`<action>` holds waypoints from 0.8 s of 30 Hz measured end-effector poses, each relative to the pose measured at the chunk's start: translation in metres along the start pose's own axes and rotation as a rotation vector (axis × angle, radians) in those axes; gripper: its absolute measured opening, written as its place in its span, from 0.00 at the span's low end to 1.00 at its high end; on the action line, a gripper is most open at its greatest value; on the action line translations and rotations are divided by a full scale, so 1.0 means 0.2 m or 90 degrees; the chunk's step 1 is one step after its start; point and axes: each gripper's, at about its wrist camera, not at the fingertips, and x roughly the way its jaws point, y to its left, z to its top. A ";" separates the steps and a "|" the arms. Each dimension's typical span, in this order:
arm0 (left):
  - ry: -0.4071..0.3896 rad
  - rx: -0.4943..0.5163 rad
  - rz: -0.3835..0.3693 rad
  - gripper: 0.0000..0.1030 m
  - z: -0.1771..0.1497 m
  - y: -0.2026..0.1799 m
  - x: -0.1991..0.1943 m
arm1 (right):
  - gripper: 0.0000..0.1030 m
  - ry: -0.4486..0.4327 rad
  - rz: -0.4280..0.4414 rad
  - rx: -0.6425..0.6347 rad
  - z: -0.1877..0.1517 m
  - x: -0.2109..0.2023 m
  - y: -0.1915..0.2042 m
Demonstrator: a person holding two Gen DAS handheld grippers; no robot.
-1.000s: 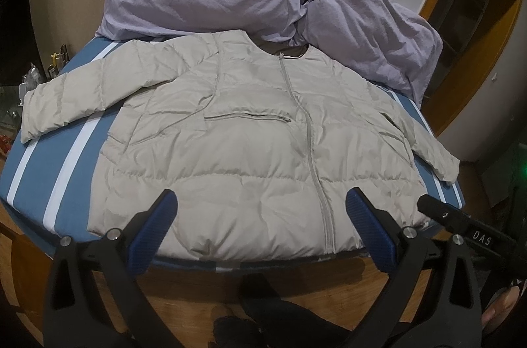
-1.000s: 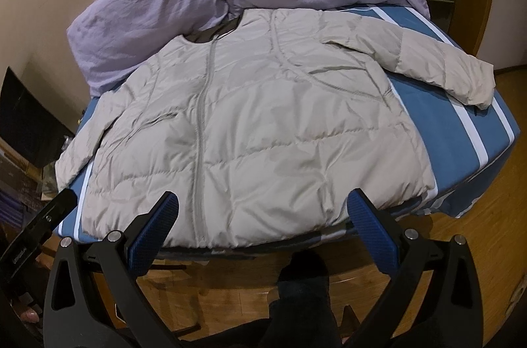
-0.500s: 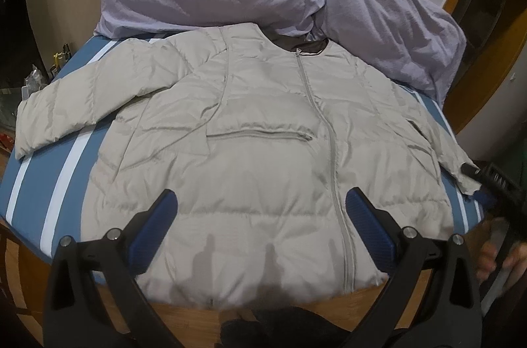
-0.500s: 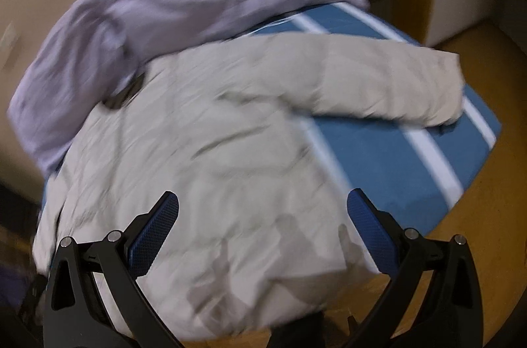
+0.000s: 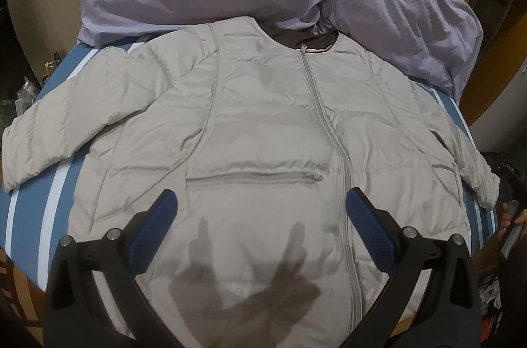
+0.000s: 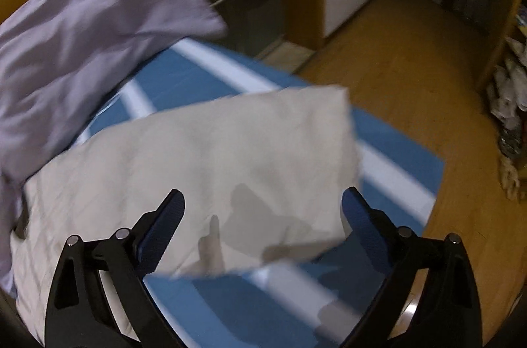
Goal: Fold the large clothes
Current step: 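Reach the right tool to the jacket sleeve cuff and grasp it, then carry the sleeve across the jacket front toward the zipper, open right tool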
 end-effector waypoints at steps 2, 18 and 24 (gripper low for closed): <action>0.004 0.001 -0.001 0.98 0.03 -0.01 0.03 | 0.92 -0.001 -0.022 0.019 0.06 0.07 -0.06; 0.004 -0.029 0.014 0.98 0.14 0.02 0.08 | 0.42 0.047 0.000 0.063 0.11 0.29 -0.17; -0.001 -0.041 0.023 0.98 0.12 0.14 0.04 | 0.22 0.015 -0.023 0.061 0.14 0.18 -0.07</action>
